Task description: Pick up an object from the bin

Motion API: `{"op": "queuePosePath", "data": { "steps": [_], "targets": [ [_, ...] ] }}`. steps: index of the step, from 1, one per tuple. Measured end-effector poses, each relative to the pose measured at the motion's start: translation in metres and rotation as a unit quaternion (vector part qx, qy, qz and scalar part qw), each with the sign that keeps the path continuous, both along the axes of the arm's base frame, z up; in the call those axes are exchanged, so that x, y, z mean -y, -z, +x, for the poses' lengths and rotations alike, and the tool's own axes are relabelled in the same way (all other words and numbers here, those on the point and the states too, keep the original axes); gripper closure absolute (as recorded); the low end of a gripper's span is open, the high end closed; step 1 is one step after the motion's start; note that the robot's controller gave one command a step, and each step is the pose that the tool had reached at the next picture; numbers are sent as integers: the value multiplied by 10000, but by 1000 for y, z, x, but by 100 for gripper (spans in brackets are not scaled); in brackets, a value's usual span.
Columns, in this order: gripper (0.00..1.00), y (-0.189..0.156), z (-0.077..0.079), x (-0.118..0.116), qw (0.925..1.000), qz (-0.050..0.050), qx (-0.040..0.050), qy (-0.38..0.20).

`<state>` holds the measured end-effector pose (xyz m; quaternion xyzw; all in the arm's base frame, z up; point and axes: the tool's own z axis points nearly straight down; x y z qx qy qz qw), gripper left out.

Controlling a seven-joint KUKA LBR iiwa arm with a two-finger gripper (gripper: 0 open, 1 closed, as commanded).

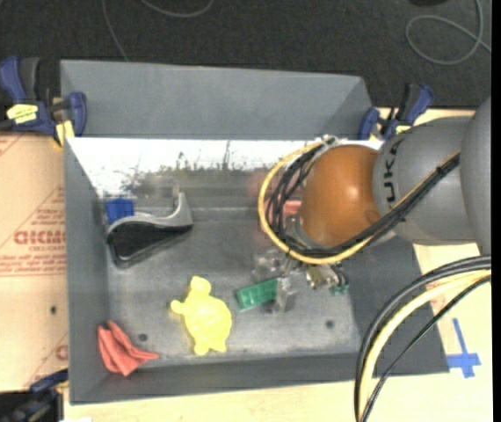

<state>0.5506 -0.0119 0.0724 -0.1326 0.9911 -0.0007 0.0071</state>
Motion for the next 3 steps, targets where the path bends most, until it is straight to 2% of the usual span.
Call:
{"op": "queuePosePath", "data": {
  "steps": [1,2,3],
  "targets": [
    [100,0,0,0,10000,-1,-1,-2],
    [100,-115,3,4,9997,-3,18,-224],
    [100,-115,3,4,9997,-3,18,-223]
  ]
}}
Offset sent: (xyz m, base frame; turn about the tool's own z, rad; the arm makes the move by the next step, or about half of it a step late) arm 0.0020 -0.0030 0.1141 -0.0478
